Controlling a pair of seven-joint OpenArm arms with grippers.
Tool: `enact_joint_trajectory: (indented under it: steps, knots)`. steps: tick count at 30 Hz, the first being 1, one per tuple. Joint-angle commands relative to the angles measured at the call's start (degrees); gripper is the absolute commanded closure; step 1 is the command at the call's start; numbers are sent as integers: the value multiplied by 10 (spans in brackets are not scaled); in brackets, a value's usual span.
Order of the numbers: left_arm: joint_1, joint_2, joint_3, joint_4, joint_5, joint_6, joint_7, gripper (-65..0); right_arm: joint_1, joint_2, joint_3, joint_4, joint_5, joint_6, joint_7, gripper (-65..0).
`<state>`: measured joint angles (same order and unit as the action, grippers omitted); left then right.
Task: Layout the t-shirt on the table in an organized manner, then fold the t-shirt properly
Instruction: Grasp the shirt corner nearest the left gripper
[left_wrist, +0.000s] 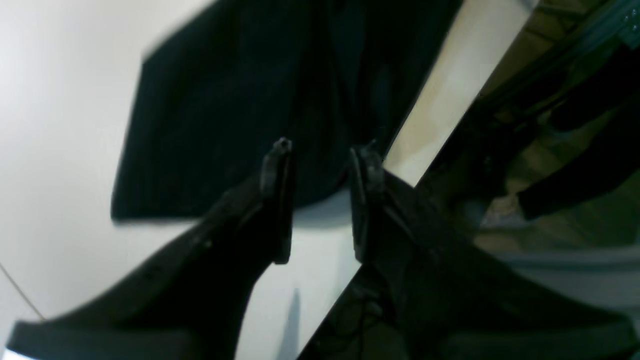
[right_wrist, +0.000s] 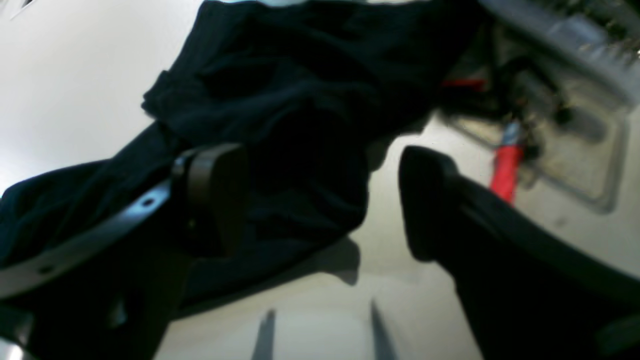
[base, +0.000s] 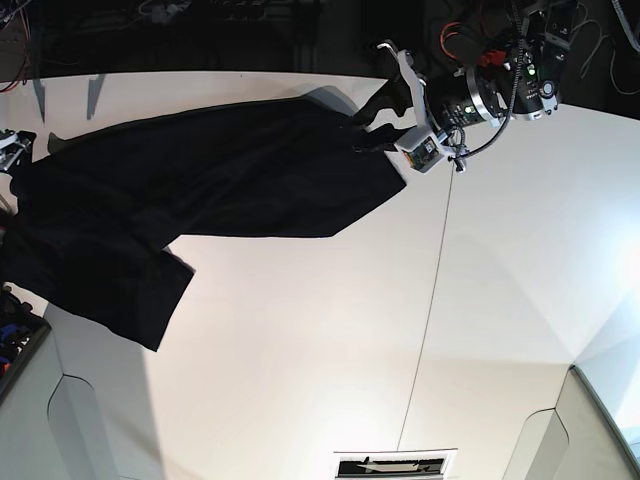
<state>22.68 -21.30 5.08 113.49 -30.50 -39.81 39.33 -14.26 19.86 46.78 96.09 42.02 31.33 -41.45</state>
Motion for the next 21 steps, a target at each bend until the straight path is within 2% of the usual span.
enact_joint_trajectory:
  steps: [1, 3, 8, 17, 21]
  knots:
    - [-3, -5, -2, -5, -2, -2, -23, -213, 3, 9, -1, -8, 4, 0, 17, -449]
    - [-3, -8, -2, -31, 12, -2, -46, -216, 10, 9, -14, -41, 3, 0, 18, -449]
    - [-3, -14, -2, -57, 38, -2, -78, -293, 25, 9, -27, -80, 4, 0, 28, -449]
    - [-21, -14, -2, -106, 61, -2, -114, -293, 25, 9, -56, -80, -9, 0, 33, -449]
    - [-37, -14, -2, -140, 60, -2, -128, -292, 25, 9, -81, -80, -26, 0, 71, -439]
